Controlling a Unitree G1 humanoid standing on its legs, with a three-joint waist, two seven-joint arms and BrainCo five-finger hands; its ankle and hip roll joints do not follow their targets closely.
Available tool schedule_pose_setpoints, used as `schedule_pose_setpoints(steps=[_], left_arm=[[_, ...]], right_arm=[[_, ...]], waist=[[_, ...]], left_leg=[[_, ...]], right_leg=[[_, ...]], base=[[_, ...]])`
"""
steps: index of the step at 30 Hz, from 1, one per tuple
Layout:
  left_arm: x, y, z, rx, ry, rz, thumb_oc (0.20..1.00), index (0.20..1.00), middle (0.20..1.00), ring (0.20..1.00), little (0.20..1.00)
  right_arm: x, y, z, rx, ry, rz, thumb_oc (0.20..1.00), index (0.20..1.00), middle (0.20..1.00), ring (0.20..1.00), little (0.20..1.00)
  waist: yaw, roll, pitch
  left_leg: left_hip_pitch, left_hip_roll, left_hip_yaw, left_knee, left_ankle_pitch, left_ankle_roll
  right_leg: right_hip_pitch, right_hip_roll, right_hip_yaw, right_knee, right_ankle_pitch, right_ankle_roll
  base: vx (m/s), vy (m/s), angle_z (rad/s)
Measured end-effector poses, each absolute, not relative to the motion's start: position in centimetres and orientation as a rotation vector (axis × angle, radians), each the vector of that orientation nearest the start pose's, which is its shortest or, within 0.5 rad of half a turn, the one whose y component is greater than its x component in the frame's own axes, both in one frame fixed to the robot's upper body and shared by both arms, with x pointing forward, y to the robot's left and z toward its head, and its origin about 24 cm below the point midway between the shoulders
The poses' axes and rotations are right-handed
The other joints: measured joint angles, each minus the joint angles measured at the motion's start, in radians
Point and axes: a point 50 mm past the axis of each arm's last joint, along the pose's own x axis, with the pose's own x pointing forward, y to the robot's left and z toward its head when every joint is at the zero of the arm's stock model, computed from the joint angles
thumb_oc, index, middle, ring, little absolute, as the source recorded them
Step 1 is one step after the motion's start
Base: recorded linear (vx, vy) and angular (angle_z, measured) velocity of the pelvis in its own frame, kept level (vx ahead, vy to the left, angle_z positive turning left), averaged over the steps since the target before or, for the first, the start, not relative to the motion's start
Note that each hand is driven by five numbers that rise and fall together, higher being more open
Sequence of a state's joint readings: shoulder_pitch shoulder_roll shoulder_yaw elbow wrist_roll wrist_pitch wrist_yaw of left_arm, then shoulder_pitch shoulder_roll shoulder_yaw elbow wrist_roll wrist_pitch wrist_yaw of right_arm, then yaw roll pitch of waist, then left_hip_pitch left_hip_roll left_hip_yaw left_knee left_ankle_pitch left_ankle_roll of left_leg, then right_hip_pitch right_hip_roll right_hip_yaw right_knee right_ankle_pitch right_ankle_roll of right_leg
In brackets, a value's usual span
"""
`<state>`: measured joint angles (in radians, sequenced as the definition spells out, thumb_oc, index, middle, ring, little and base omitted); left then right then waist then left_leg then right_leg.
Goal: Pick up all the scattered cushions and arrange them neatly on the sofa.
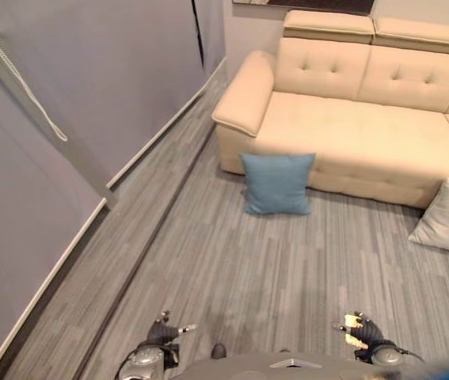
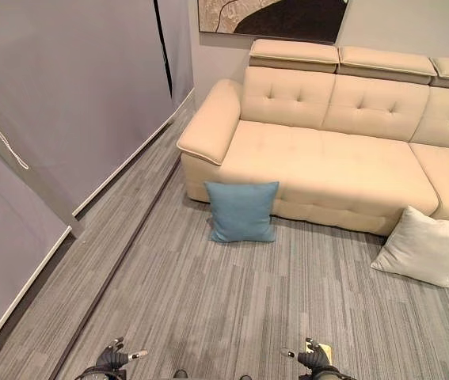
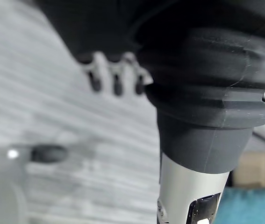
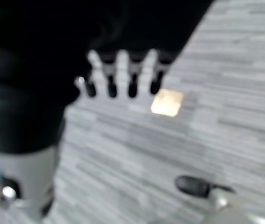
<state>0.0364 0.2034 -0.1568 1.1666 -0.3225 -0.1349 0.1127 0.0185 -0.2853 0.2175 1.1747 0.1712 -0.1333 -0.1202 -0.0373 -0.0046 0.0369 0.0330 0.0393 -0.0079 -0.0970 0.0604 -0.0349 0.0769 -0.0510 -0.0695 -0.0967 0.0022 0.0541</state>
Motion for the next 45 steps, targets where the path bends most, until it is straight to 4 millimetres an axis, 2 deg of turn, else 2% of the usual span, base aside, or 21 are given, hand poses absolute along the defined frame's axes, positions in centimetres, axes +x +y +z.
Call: schedule_pose_setpoints(steps=[6, 23, 30, 32, 34, 36, 39, 40, 41, 44, 45], left_arm=[[9.5, 22.2, -15.8, 0.038, 1.065, 0.291, 1.0, 1.0, 1.0, 1.0, 1.0], [8.7, 21.8, -16.1, -0.028, 1.083, 0.325, 1.0, 1.0, 1.0, 1.0, 1.0], [8.9, 21.9, -16.1, -0.032, 1.078, 0.316, 1.0, 1.0, 1.0, 1.0, 1.0], [9.0, 21.9, -16.1, -0.031, 1.075, 0.315, 1.0, 1.0, 1.0, 1.0, 1.0], [9.5, 21.9, -16.0, -0.029, 1.065, 0.314, 1.0, 1.0, 1.0, 1.0, 1.0], [9.8, 22.4, -15.9, -0.014, 1.067, 0.319, 1.0, 1.0, 1.0, 1.0, 1.0], [10.3, 23.1, -15.6, 0.003, 1.055, 0.324, 1.0, 1.0, 1.0, 1.0, 1.0], [10.3, 23.3, -15.6, 0.011, 1.054, 0.328, 1.0, 1.0, 1.0, 1.0, 1.0], [10.4, 23.4, -15.5, 0.012, 1.05, 0.33, 1.0, 1.0, 1.0, 1.0, 1.0], [11.1, 23.3, -15.3, 0.014, 1.033, 0.323, 1.0, 1.0, 1.0, 1.0, 1.0], [11.7, 23.3, -15.2, 0.013, 1.019, 0.321, 1.0, 1.0, 1.0, 1.0, 1.0]], right_arm=[[9.5, -24.6, -15.3, -0.291, 1.083, -0.175, 1.0, 1.0, 1.0, 1.0, 1.0], [9.3, -24.0, -15.5, -0.292, 1.092, -0.149, 1.0, 1.0, 1.0, 1.0, 1.0], [9.6, -23.9, -15.5, -0.293, 1.091, -0.143, 1.0, 1.0, 1.0, 1.0, 1.0], [10.6, -23.8, -15.3, -0.296, 1.07, -0.139, 1.0, 1.0, 1.0, 1.0, 1.0], [11.5, -23.6, -15.1, -0.295, 1.046, -0.134, 1.0, 1.0, 1.0, 1.0, 1.0], [12.0, -22.8, -15.0, -0.279, 1.031, -0.121, 1.0, 1.0, 1.0, 1.0, 1.0], [13.0, -21.9, -14.8, -0.26, 0.995, -0.104, 1.0, 1.0, 1.0, 1.0, 1.0], [13.1, -21.5, -14.9, -0.256, 0.991, -0.092, 1.0, 1.0, 1.0, 1.0, 1.0], [13.2, -21.5, -14.9, -0.259, 0.989, -0.087, 1.0, 1.0, 1.0, 1.0, 1.0], [13.5, -21.5, -14.7, -0.262, 0.981, -0.087, 1.0, 1.0, 1.0, 1.0, 1.0], [14.1, -21.3, -14.5, -0.274, 0.958, -0.068, 1.0, 1.0, 1.0, 1.0, 1.0]], waist=[[0.001, 0.001, 0.0], [0.006, -0.007, -0.002], [0.032, -0.016, 0.007], [0.045, -0.017, 0.029], [0.047, -0.02, 0.059], [0.049, -0.039, 0.082], [0.051, -0.053, 0.106], [0.052, -0.055, 0.111], [0.053, -0.056, 0.111], [0.046, -0.052, 0.115], [0.04, -0.045, 0.12]], left_leg=[[0.001, 0.003, 0.0, 0.0, 0.003, 0.004], [0.019, 0.003, 0.019, 0.0, 0.0, 0.005], [0.02, -0.01, 0.038, 0.005, -0.004, 0.012], [0.02, -0.02, 0.053, 0.005, -0.013, 0.021], [0.02, -0.021, 0.059, 0.005, -0.013, 0.028], [0.02, -0.034, 0.059, 0.006, -0.017, 0.041], [0.028, -0.045, 0.066, 0.005, -0.016, 0.05], [0.033, -0.051, 0.074, 0.002, -0.021, 0.056], [0.034, -0.049, 0.076, 0.002, -0.021, 0.057], [0.035, -0.032, 0.07, 0.005, -0.023, 0.057], [0.032, -0.009, 0.069, 0.005, -0.021, 0.06]], right_leg=[[0.0, 0.003, 0.0, 0.0, 0.0, -0.001], [0.008, 0.002, 0.016, 0.0, 0.002, -0.003], [0.001, -0.01, 0.034, 0.005, 0.008, 0.003], [-0.034, -0.016, 0.048, 0.062, -0.003, 0.006], [-0.072, -0.023, 0.052, 0.128, -0.028, 0.024], [-0.107, -0.04, 0.056, 0.203, -0.059, 0.032], [-0.161, -0.061, 0.004, 0.309, -0.086, 0.047], [-0.165, -0.08, -0.051, 0.308, -0.109, 0.037], [-0.157, -0.087, -0.07, 0.294, -0.105, 0.042], [-0.146, -0.07, -0.102, 0.268, -0.091, 0.053], [-0.177, -0.049, -0.115, 0.267, -0.08, 0.055]], base=[[0.0, 0.0, 0.0], [0.0, 0.03, -0.02], [-0.02, 0.108, -0.08], [-0.01, 0.133, -0.2], [0.02, 0.067, -0.14], [0.06, 0.1, -0.05], [0.14, 0.015, -0.11], [0.17, -0.048, -0.2], [0.18, -0.062, -0.12], [0.17, -0.067, -0.05], [0.21, -0.08, -0.02]])
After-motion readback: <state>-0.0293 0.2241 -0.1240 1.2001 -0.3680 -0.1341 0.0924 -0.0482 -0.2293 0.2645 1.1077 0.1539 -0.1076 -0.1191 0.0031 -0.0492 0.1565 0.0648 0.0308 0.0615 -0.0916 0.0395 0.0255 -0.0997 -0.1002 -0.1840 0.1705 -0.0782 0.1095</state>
